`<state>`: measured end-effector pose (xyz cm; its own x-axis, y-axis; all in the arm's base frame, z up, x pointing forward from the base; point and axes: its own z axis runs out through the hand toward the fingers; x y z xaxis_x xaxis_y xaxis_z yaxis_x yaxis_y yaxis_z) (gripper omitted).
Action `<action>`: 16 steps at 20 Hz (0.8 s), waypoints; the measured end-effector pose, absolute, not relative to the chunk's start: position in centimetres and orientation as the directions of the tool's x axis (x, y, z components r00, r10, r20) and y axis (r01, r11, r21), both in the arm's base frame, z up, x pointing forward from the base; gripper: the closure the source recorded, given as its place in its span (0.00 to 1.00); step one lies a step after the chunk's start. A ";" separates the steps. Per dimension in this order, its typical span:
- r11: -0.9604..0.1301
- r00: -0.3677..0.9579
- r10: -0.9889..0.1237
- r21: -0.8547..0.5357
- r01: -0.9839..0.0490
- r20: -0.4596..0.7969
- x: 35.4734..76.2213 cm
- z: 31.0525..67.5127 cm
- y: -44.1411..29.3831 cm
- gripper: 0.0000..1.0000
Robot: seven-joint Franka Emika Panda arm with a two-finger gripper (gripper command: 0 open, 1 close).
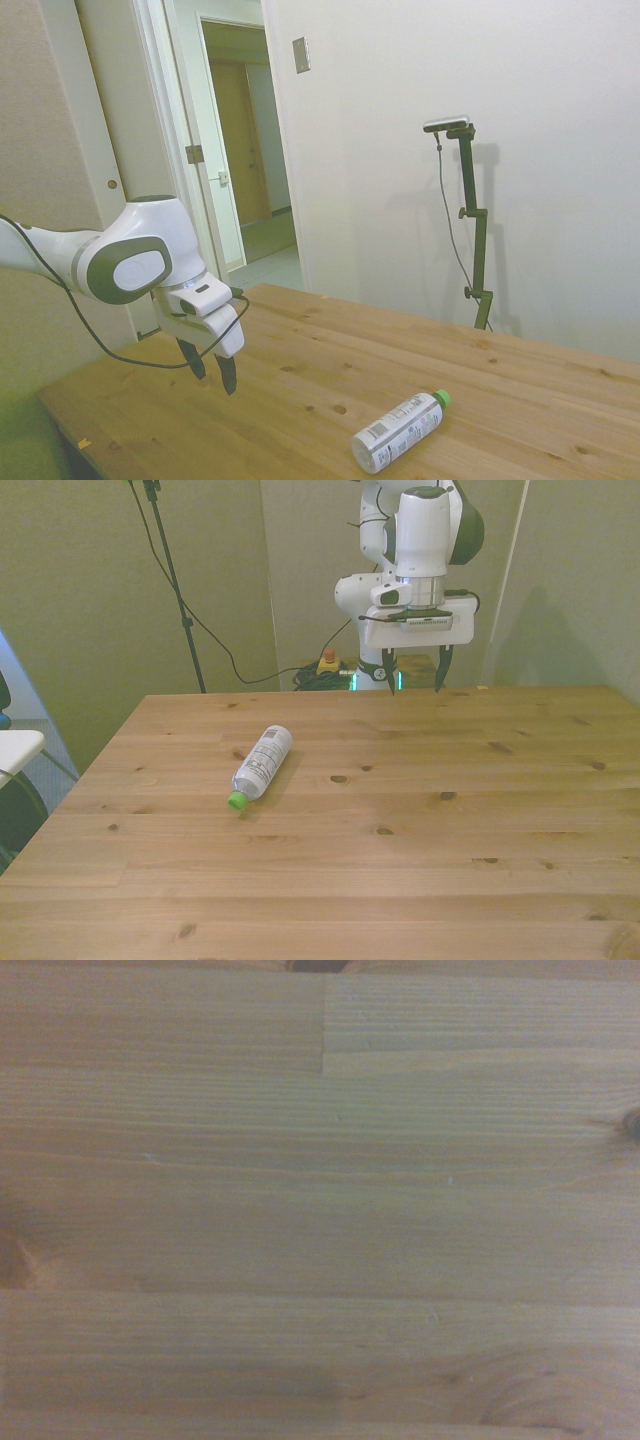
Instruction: Stand the water bottle
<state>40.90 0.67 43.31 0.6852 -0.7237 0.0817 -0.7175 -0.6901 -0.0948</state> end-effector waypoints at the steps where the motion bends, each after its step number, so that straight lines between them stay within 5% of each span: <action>1: -0.689 0.684 -0.725 -0.094 -0.718 0.081 40.9 43.3 0.7 0.00; 7: -0.659 0.650 -0.752 -0.099 -0.746 0.105 42.0 44.3 -0.3 0.00; 16: -0.561 0.541 -0.824 -0.112 -0.820 0.169 49.3 49.4 -11.7 0.00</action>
<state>49.28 -11.65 49.42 0.5408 -0.8240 0.1689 -0.8201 -0.5612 -0.1119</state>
